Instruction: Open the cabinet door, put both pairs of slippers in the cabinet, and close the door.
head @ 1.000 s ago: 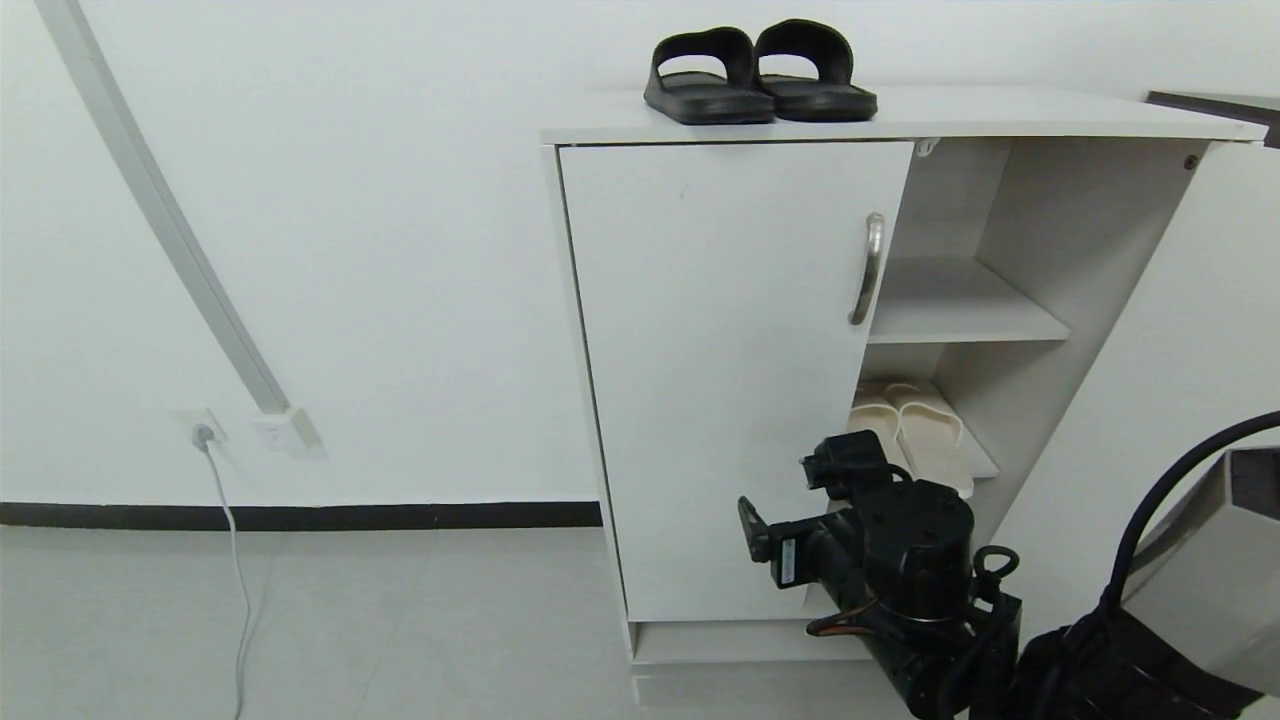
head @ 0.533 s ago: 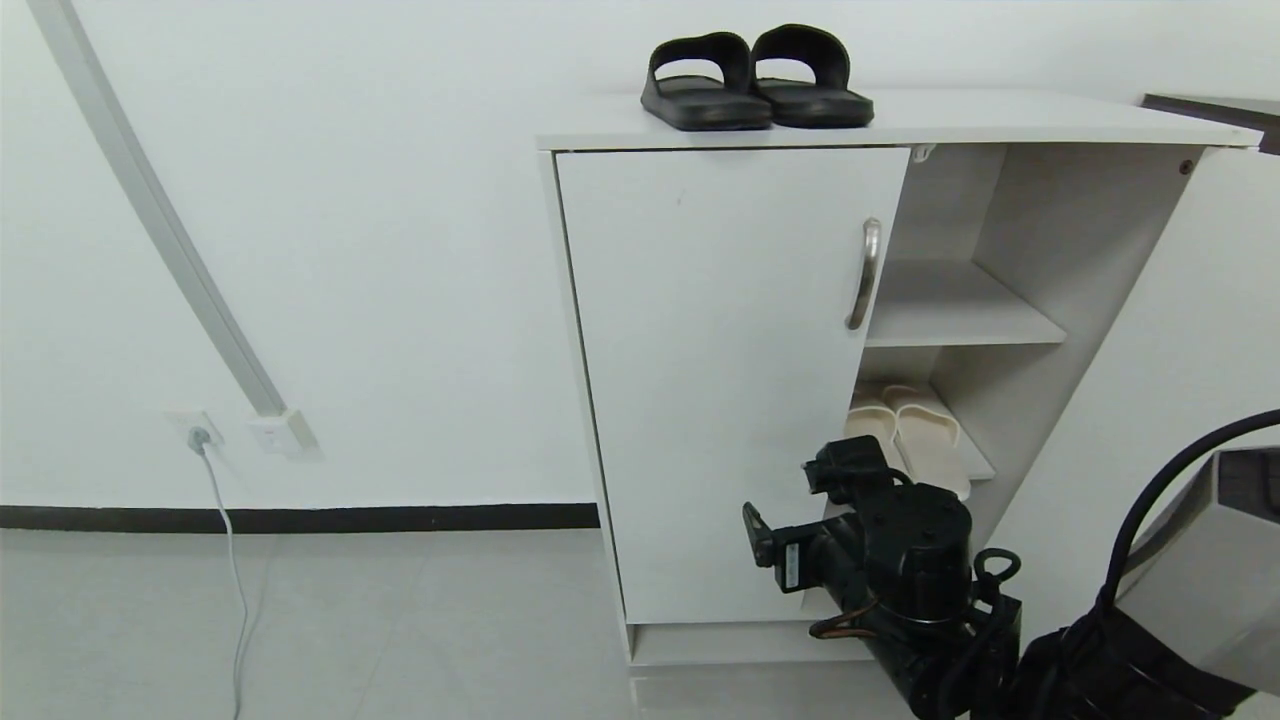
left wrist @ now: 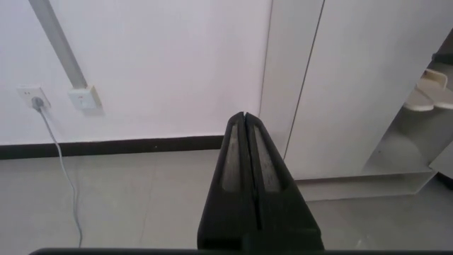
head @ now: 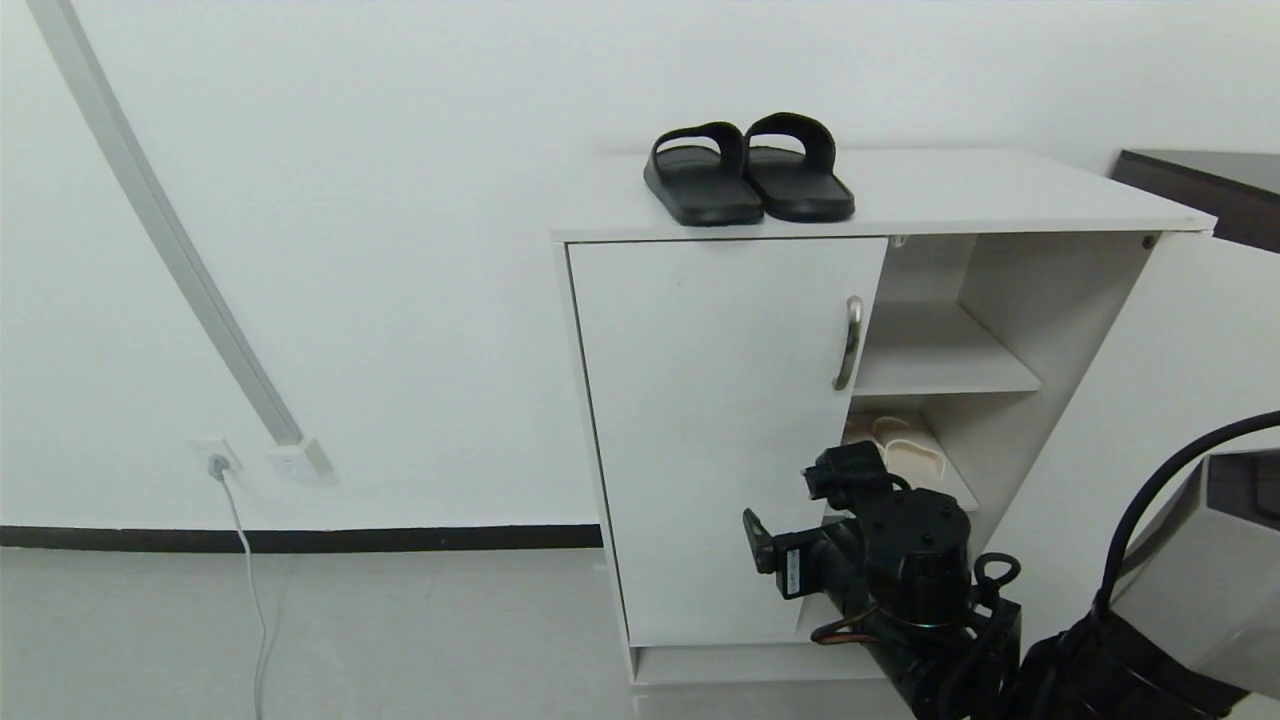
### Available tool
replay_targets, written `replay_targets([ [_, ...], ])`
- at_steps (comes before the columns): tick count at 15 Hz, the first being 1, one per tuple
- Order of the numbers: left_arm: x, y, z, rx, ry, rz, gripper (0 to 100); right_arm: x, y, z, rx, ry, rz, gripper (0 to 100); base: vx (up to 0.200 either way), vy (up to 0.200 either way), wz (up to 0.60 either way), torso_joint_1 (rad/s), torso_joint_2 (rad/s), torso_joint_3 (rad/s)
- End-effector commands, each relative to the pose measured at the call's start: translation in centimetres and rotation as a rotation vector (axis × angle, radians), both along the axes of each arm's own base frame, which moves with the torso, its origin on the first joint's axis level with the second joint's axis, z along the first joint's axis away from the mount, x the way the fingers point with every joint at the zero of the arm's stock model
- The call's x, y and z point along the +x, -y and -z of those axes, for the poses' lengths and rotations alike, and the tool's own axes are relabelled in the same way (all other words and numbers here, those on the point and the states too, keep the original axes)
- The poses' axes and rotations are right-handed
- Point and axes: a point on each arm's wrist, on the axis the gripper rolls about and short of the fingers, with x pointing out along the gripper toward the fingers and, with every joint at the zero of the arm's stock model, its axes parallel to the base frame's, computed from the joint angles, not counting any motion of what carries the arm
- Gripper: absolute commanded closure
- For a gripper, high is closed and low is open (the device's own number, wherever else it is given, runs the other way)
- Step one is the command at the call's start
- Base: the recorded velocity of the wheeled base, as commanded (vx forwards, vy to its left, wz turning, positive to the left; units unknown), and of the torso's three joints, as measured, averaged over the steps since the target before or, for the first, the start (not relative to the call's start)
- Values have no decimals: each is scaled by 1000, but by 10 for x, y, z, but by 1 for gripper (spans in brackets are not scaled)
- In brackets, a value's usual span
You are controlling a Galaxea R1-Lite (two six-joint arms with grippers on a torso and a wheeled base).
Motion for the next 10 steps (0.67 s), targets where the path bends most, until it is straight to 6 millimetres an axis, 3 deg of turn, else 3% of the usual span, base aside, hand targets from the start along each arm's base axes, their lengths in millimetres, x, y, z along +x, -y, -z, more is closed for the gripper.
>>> replay_targets([
  [1, 0, 0, 0, 1, -2, 0, 100, 0, 0, 1, -2, -2, -2, 0, 0, 0, 0, 119, -452, -354],
  [10, 0, 0, 0, -1, -2, -1, 100, 0, 0, 7, -15, -16, -1, 0, 0, 0, 0, 151, -477, -327],
])
